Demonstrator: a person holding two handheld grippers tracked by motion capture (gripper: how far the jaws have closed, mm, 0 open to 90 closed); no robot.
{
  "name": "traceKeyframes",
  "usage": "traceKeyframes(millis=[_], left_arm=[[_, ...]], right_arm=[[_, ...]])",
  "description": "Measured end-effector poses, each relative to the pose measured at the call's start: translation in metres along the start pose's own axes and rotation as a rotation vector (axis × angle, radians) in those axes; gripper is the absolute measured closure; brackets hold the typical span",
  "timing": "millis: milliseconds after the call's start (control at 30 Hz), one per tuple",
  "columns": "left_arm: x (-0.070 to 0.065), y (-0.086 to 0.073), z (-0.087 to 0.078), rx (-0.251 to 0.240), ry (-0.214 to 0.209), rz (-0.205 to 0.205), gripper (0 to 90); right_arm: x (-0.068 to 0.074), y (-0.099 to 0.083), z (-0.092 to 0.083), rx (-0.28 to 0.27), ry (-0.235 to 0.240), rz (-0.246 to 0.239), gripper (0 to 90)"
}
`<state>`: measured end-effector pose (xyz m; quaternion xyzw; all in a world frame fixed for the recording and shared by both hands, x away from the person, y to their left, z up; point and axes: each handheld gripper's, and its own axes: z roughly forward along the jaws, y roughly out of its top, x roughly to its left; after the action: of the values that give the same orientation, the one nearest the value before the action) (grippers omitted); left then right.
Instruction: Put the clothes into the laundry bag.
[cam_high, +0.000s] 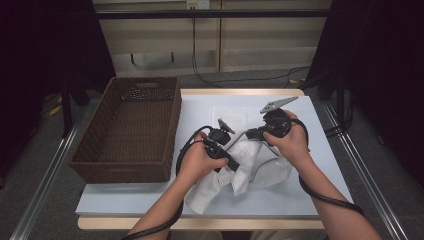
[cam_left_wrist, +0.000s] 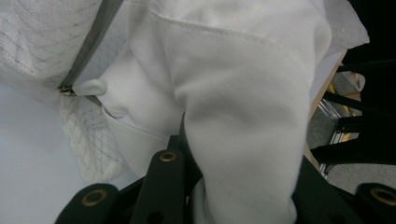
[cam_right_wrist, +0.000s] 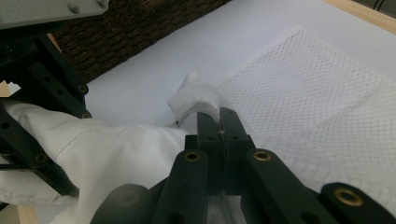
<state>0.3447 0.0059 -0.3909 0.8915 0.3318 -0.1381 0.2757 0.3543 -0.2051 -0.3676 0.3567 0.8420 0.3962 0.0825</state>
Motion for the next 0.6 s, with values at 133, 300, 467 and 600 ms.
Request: traceKeyframes(millis=[133, 300, 467, 600], left_arm=[[0.0, 0.001, 0.001, 0.0, -0.003, -0.014, 74.0], [0.005, -0.001, 0.001, -0.002, 0.003, -0.041, 74.0], [0.009, -0.001, 0.006, 0.025, 0.023, -0.056, 74.1], [0.012, -0.001, 0.012, 0.029, 0.012, -0.074, 74.1]], right_arm=[[0.0, 0.0, -0.002, 0.0, -0.004, 0.002, 90.0], [0.0, 0.001, -0.005, -0.001, -0.005, -0.004, 90.0], [0.0, 0.002, -0.008, -0.005, -0.008, -0.001, 90.0], [-0.001, 0.004, -0.011, -0.016, -0.011, -0.003, 90.0]])
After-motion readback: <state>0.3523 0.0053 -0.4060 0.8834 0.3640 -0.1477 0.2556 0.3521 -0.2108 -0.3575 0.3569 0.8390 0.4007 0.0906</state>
